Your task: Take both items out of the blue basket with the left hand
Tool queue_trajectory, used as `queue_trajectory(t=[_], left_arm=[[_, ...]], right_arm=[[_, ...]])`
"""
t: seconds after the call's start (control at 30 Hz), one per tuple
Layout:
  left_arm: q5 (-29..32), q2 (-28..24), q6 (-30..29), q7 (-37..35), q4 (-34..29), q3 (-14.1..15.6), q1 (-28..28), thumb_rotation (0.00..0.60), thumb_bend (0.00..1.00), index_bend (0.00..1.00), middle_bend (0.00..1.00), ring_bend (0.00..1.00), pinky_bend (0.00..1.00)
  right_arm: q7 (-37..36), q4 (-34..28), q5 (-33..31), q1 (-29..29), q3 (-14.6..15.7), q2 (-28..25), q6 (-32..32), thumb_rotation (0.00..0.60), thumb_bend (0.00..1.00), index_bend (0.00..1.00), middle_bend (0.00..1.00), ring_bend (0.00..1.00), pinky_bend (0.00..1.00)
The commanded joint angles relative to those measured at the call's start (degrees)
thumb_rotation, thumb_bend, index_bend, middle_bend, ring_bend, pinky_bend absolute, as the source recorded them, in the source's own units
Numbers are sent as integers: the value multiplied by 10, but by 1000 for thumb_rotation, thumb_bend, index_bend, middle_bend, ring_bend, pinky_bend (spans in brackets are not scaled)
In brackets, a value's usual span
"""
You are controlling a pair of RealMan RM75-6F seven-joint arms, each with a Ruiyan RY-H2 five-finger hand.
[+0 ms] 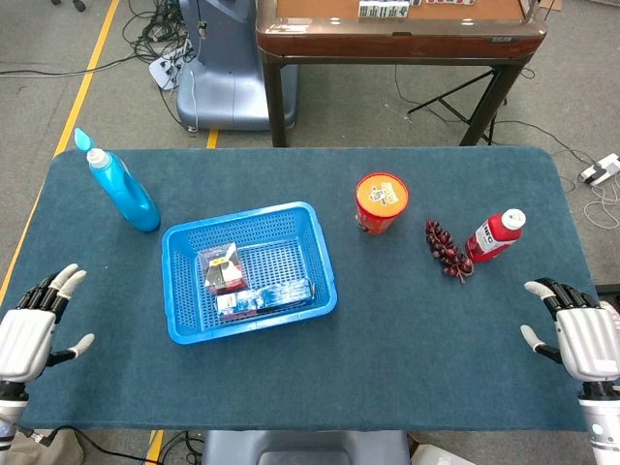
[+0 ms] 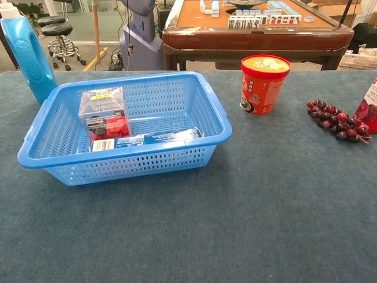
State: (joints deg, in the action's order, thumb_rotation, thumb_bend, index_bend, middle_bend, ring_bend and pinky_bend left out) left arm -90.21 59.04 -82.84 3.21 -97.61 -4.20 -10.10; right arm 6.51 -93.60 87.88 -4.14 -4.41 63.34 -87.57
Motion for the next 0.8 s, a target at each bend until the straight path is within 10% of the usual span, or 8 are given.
queue_trajectory(t=[0.03,0.4,0.8], left_arm=[[-19,-16,20,-23,-8,-6,-24,600,216,99,79,110,166],[-14,-51,154,-30,-68,-38,-134,600,216,40,62,109,166],[148,-29,339,23,-82,-85,-264,600,216,3,41,100,163]], right_arm=[[1,-6,5,-1,-1,-5,-3,600,209,264,264,268,378],[12,-33,21,-1,0,-22,-10,600,210,264,264,268,378],[10,-35,22,2,6,-24,-9,600,210,264,263,268,378]])
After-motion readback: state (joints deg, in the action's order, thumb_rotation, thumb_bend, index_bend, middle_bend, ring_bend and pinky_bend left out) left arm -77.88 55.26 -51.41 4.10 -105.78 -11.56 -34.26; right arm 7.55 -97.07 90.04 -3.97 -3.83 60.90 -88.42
